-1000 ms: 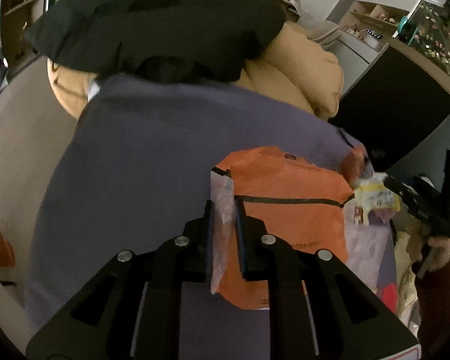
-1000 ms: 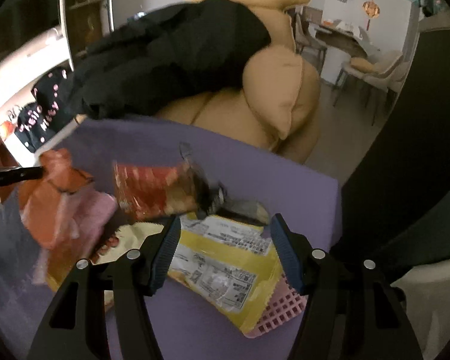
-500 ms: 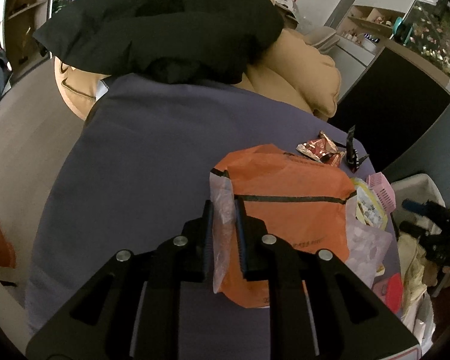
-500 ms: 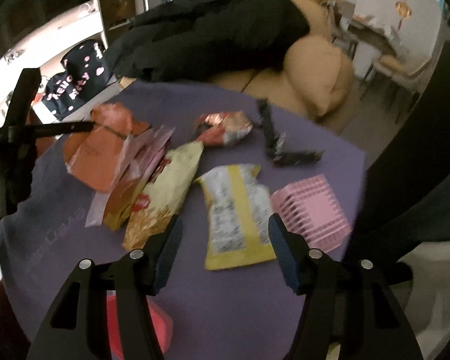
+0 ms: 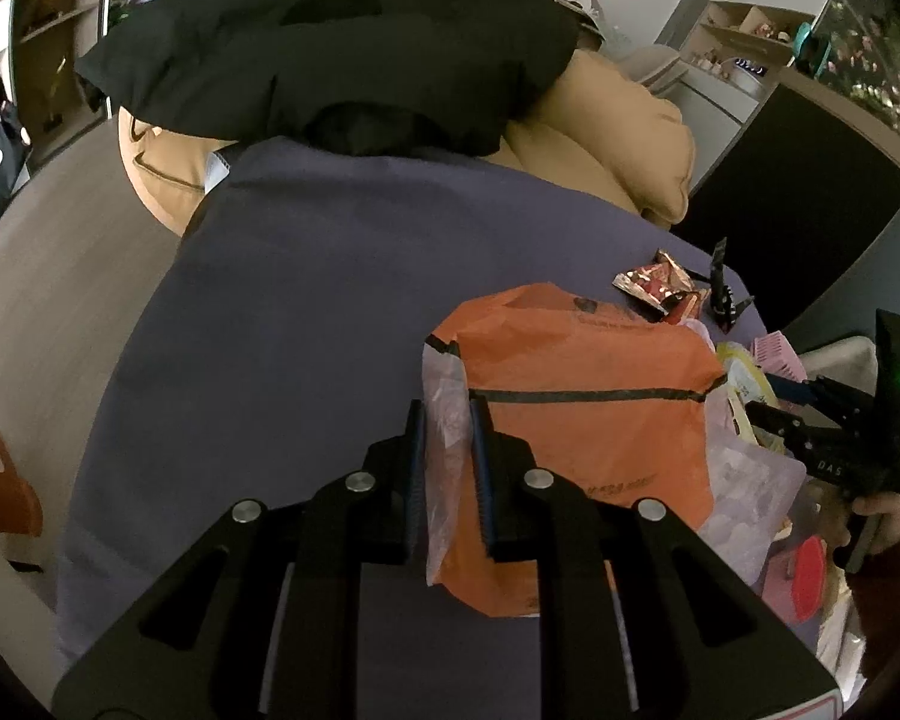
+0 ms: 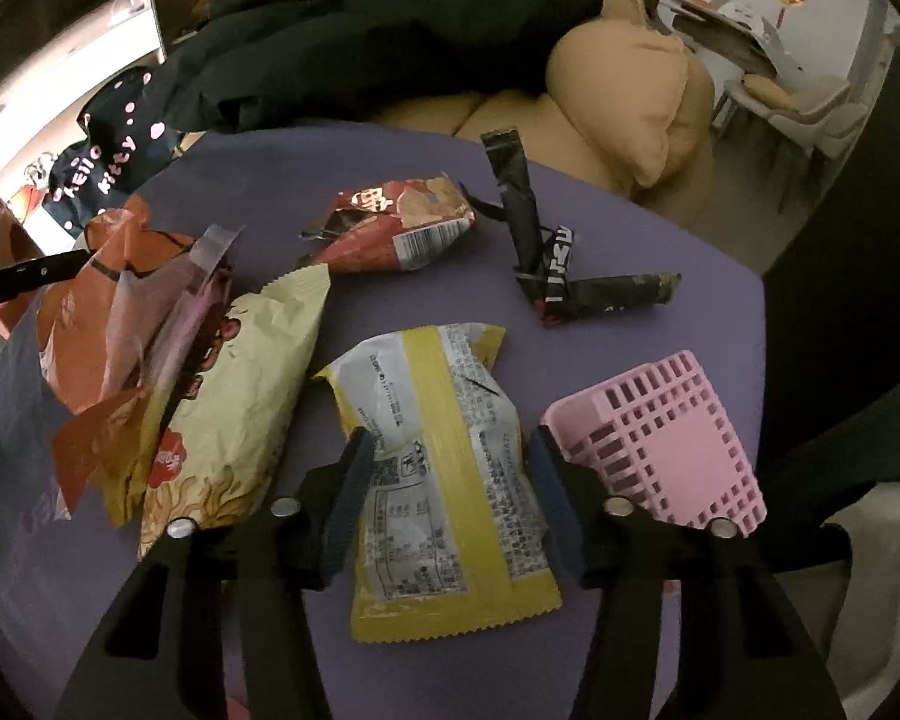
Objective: Collect trash
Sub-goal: 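Grasp the orange snack bag with the left tool while the right tool grasps the yellow-white chip bag, then carry the orange bag and yellow chip bag into the yellow trash bag and release both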
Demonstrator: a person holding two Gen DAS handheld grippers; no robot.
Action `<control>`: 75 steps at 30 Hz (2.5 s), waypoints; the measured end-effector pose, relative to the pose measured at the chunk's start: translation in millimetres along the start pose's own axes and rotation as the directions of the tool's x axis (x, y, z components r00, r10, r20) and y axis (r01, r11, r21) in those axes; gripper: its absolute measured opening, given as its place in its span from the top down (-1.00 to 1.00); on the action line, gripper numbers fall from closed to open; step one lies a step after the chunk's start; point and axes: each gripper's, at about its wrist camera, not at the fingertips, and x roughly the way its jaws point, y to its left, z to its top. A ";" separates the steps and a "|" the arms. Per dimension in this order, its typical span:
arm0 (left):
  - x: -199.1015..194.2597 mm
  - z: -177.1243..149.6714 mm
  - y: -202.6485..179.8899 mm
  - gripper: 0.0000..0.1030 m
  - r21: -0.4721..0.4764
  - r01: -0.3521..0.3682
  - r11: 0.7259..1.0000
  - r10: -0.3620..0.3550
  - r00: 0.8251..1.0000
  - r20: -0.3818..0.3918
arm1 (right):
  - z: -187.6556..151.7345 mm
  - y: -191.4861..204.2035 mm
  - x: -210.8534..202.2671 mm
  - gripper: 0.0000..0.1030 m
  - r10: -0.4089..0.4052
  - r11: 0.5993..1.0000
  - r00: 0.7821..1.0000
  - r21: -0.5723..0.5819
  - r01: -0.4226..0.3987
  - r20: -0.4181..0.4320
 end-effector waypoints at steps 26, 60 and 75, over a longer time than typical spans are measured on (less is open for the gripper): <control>-133.0 24.1 -118.2 0.75 0.194 -0.065 0.979 -0.002 0.946 0.325 | -70.5 -18.1 -209.0 0.72 -0.048 0.996 0.924 0.088 0.016 0.380; -55.2 -81.2 -385.3 0.75 0.621 0.083 0.779 -0.194 0.974 0.113 | -247.1 -139.6 -319.2 0.72 -0.351 0.891 0.813 0.433 0.138 0.464; 0.9 -153.0 -464.0 0.75 0.805 0.026 0.593 -0.182 0.978 0.103 | -280.6 -160.1 -316.0 0.72 -0.410 0.843 0.793 0.520 0.140 0.451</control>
